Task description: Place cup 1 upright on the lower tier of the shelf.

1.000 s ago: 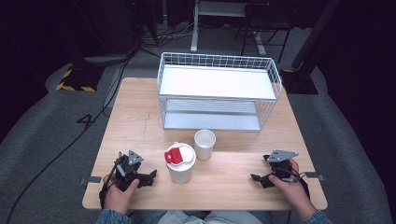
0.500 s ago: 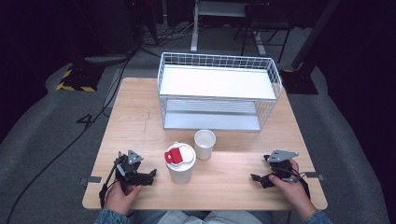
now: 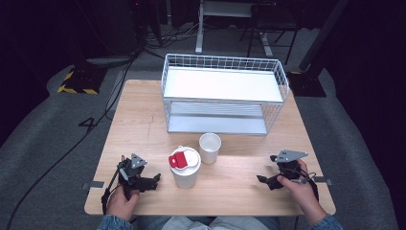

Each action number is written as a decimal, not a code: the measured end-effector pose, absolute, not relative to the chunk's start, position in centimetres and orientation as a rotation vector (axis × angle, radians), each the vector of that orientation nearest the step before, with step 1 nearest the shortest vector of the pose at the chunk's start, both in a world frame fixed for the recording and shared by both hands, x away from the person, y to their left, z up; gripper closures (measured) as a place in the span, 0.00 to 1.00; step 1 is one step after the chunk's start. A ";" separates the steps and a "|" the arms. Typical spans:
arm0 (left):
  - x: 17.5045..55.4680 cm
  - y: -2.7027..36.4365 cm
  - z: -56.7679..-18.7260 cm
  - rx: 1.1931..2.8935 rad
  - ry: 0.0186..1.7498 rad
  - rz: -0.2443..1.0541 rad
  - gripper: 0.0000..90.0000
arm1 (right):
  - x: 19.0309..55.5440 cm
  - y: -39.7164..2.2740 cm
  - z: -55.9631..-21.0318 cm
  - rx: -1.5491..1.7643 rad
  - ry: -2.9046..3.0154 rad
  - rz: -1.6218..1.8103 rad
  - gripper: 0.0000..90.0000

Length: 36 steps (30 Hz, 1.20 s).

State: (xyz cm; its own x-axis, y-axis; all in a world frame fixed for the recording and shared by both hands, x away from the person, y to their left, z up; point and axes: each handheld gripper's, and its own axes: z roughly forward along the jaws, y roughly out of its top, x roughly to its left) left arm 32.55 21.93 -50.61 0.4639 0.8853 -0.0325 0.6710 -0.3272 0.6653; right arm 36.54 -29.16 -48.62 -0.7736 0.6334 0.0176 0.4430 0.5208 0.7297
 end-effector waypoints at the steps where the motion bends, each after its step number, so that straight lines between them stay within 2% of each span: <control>1: 32.6 21.9 -50.6 2.102 1.287 0.452 0.00 | 36.5 -28.9 -48.0 0.901 2.505 1.111 0.00; 14: 32.6 21.9 -50.6 2.103 1.288 0.451 0.00 | 37.2 -26.8 -44.8 0.875 2.447 1.252 0.00; 36: 32.6 21.9 -50.6 2.103 1.288 0.451 0.00 | 39.2 -20.3 -43.4 0.776 2.418 1.448 0.00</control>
